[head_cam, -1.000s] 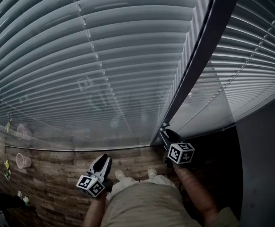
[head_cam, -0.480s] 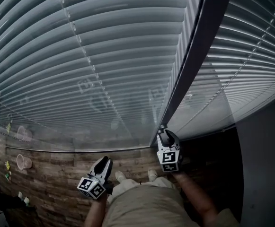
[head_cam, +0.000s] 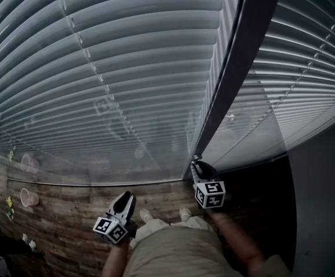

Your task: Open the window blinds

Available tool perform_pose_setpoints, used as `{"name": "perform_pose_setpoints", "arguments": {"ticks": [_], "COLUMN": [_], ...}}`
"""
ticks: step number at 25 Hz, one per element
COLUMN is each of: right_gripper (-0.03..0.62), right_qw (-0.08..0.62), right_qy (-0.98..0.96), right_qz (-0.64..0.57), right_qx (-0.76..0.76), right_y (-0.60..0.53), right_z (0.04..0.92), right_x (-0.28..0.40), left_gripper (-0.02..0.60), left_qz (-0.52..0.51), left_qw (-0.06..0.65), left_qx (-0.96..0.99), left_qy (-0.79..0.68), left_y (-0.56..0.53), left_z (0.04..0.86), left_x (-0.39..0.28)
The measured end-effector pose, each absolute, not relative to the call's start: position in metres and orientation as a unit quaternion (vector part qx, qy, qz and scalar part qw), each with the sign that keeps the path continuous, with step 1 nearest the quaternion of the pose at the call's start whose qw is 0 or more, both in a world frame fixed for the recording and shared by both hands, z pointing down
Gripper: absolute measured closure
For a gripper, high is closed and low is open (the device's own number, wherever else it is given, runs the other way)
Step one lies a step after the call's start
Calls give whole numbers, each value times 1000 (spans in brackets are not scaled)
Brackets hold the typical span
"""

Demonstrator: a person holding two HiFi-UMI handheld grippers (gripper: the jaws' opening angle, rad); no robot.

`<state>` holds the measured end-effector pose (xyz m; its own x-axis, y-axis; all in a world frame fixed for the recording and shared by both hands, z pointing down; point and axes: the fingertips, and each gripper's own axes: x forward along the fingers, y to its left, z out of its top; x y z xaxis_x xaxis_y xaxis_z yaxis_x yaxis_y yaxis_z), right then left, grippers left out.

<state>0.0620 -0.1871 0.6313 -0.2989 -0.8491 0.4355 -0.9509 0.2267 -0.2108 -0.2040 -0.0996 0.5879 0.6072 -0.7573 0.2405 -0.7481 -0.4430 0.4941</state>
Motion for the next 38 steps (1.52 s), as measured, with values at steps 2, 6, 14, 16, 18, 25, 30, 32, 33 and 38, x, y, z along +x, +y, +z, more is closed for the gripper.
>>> {"name": "perform_pose_setpoints", "arguments": {"ticks": [2, 6, 14, 16, 18, 25, 30, 32, 33, 38], "right_gripper": [480, 480, 480, 480, 480, 479, 434, 407, 407, 408], "right_qw": [96, 51, -22, -43, -72, -109, 10, 80, 109, 182], "right_qy": [-773, -765, -732, -723, -720, -713, -777, -796, -799, -792], "right_qz": [253, 318, 432, 453, 472, 513, 367, 276, 241, 148], "right_qx": [574, 559, 527, 520, 503, 465, 511, 533, 540, 564], "right_y": [-188, -188, -186, -188, -192, -190, -188, -184, -182, -185], "right_z": [631, 633, 644, 641, 638, 646, 638, 629, 626, 623], "right_x": [63, 65, 72, 74, 73, 74, 70, 68, 66, 61], "left_gripper": [476, 476, 475, 476, 476, 476, 476, 476, 476, 474], "left_qz": [-6, -8, -6, -6, -7, 2, 5, 3, 3, 4], "left_qw": [286, 285, 284, 286, 287, 283, 276, 276, 276, 274], "left_qx": [850, 855, 858, 856, 855, 860, 864, 864, 864, 863], "left_qy": [-441, -433, -428, -431, -432, -426, -421, -421, -422, -425], "left_y": [-102, -105, -109, -111, -113, -109, -113, -113, -113, -109], "left_z": [588, 588, 591, 588, 587, 598, 590, 586, 585, 585], "left_x": [-201, -195, -194, -194, -192, -190, -181, -181, -182, -182]}}
